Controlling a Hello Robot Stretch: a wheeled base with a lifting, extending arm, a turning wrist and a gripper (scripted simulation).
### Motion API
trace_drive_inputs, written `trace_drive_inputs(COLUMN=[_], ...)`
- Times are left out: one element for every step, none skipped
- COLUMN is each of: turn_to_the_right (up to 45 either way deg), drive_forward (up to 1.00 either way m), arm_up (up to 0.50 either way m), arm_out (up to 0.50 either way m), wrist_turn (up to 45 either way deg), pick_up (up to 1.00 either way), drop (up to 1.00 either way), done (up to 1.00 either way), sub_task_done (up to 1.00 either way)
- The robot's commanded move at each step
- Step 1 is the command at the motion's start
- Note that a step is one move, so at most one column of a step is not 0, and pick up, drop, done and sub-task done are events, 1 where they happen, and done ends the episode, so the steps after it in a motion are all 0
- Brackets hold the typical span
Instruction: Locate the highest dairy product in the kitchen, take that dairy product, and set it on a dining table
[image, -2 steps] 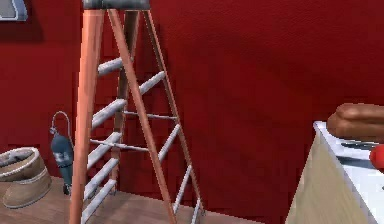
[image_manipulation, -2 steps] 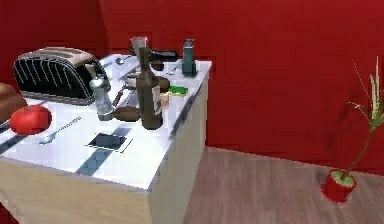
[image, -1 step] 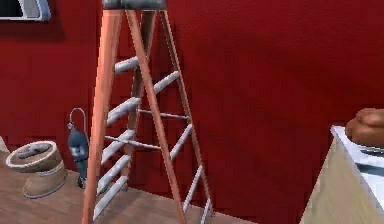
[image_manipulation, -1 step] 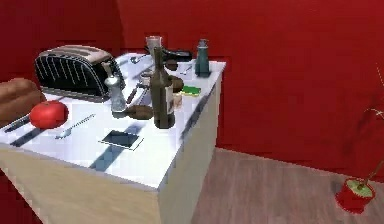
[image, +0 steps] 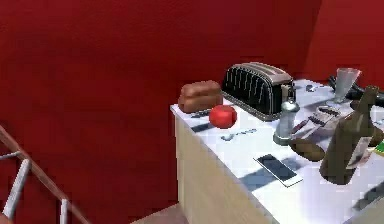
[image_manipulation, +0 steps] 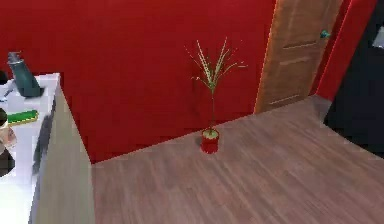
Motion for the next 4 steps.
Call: trace_drive_inputs(turn_to_the_right=[45.0,21.0,0.0,-45.0], drive_forward=[0.00,0.00,0.70,0.00], arm_up=[0.00,0.00,0.00,0.00], arm_out=[0.00,0.00,0.00,0.00], wrist_turn=[0.0,0.0,0.0,0.0], pick_up=[0.00,0.00,0.00,0.00], drop=[0.00,0.00,0.00,0.00], done=[0.00,0.00,0.00,0.00], sub_task_done=[0.00,0.00,0.00,0.00])
